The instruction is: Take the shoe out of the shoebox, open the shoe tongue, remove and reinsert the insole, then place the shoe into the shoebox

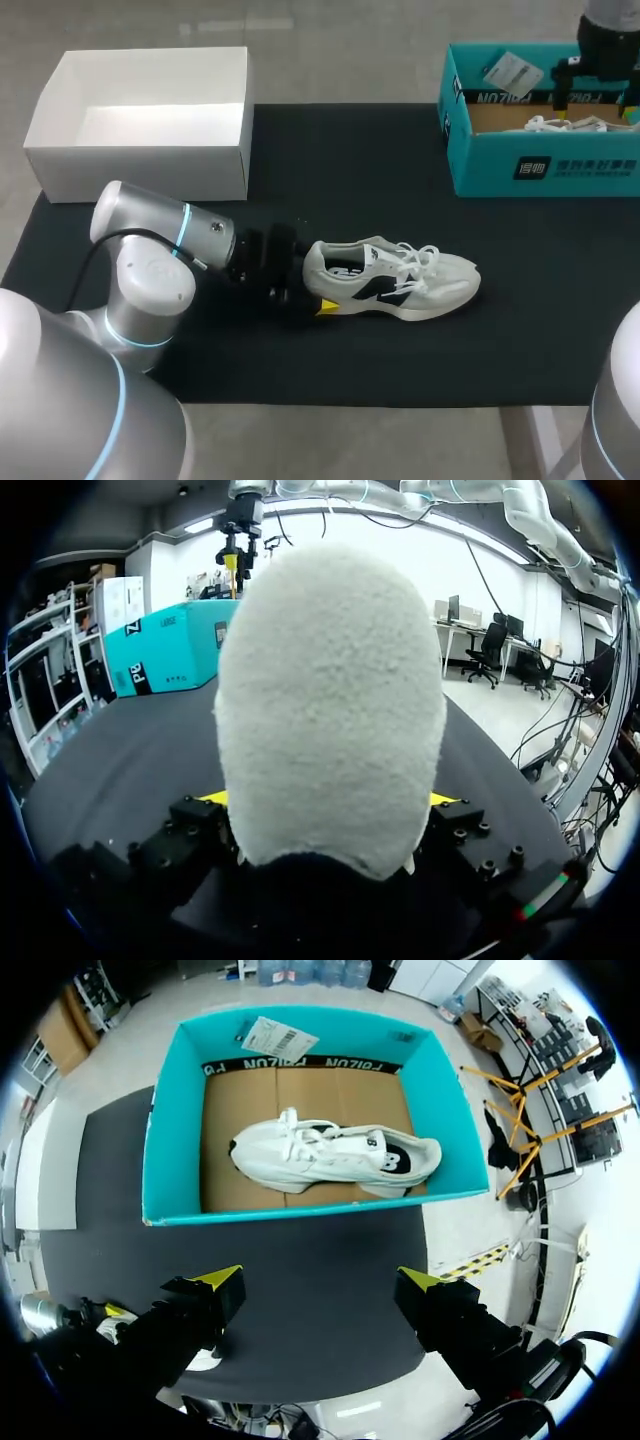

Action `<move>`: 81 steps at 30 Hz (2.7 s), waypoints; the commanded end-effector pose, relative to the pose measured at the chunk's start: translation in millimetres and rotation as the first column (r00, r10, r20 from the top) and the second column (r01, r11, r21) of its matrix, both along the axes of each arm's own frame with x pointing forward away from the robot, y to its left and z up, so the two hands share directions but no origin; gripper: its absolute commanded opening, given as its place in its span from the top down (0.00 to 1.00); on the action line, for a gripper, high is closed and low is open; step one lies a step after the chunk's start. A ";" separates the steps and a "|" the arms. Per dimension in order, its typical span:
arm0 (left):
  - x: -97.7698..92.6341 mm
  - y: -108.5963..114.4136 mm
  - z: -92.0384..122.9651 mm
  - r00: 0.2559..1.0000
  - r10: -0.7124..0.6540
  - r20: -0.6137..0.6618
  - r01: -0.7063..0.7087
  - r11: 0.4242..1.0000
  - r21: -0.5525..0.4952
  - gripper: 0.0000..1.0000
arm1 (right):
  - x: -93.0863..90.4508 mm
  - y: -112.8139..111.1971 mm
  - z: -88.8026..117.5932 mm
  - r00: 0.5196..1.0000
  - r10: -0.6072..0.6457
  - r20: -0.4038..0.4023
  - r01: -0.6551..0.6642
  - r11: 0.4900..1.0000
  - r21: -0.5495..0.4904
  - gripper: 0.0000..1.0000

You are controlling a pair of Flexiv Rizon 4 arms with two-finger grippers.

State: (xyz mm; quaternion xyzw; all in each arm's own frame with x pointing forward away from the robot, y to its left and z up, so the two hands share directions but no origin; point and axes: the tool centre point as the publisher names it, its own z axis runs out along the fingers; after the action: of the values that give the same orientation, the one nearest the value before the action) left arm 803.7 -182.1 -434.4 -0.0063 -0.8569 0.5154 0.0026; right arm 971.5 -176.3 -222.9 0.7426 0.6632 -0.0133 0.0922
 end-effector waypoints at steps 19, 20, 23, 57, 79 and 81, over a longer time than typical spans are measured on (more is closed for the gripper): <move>-0.4 -0.8 0.1 1.000 0.001 0.001 -0.001 1.000 0.000 1.00 | -83.2 126.2 -15.6 0.999 -0.021 -0.028 0.020 0.999 -0.028 0.00; -0.4 -0.8 0.1 1.000 0.001 0.001 -0.001 1.000 0.000 1.00 | -86.4 130.2 -15.7 0.999 -0.005 -0.042 0.004 0.999 -0.034 0.00; -0.4 -0.8 0.1 1.000 0.001 0.001 -0.001 1.000 0.000 1.00 | -89.4 133.7 -16.0 0.998 0.007 -0.060 -0.009 0.999 -0.033 0.00; -0.4 -0.8 0.1 1.000 0.001 0.001 -0.001 1.000 0.000 1.00 | -121.6 215.5 -21.2 0.992 -0.086 0.097 0.089 0.995 -0.036 0.00; -0.4 -0.8 0.1 1.000 0.001 0.001 -0.001 1.000 0.000 1.00 | -176.4 329.6 -49.2 1.000 0.004 0.030 -0.001 0.996 -0.089 0.00; -0.4 -0.8 0.1 1.000 0.001 0.001 -0.001 1.000 0.000 1.00 | -180.1 334.0 -52.7 1.000 0.006 0.021 -0.004 0.997 -0.081 0.00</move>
State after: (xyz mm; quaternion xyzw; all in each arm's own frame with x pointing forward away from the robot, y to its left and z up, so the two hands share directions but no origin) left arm 803.8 -182.1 -434.3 -0.0064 -0.8570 0.5153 0.0028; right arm 793.2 146.9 -268.4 0.7367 0.6652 -0.0229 0.1195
